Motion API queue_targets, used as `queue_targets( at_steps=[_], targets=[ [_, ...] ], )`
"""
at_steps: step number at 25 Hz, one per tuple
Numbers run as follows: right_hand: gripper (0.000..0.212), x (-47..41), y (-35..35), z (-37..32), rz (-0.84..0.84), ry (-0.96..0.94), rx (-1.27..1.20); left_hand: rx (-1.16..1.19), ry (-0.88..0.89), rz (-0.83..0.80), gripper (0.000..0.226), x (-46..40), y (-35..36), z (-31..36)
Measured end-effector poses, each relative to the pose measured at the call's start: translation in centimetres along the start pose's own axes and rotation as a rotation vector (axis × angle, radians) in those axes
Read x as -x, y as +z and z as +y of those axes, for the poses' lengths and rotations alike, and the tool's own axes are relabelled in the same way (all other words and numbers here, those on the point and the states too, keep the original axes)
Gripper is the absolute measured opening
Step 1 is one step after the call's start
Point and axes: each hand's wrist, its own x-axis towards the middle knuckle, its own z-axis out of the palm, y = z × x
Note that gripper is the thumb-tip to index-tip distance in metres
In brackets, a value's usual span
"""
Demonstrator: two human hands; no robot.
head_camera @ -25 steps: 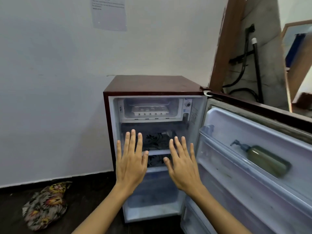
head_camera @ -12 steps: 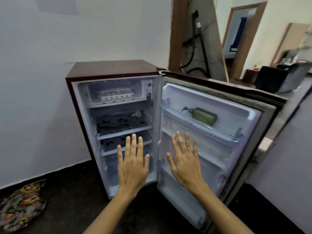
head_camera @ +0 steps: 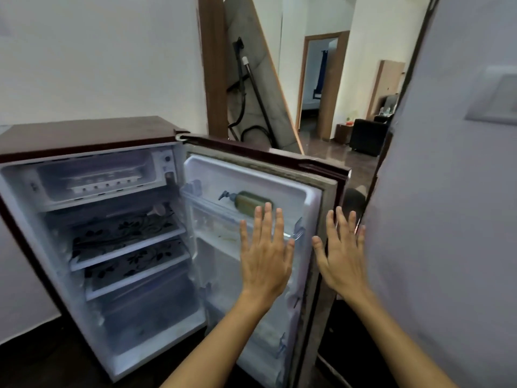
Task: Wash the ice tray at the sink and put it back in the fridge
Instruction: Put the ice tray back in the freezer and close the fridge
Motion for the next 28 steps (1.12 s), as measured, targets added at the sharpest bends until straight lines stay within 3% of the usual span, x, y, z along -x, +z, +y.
queue_targets(
  at_steps=[6, 11, 16, 28],
  targets=[
    [0.064, -6.1, -0.2, 6.8, -0.156, 0.129, -0.081, 0.0, 0.065, 0.086, 0.059, -8.0, 3.1, 8.0],
    [0.065, -7.9, 2.1, 8.3, -0.23, 0.008, -0.183, -0.072, 0.056, 0.045, 0.061, -11.4, 5.5, 10.5],
    [0.062, -7.7, 2.5, 8.7, -0.147, -0.049, -0.361, -0.122, 0.048, -0.016, 0.061, -11.1, 6.9, 10.2],
    [0.05, -2.5, 1.4, 6.3, 0.008, -0.304, -0.59, -0.045, -0.141, 0.154, 0.062, -5.9, 1.9, 7.6]
  ],
)
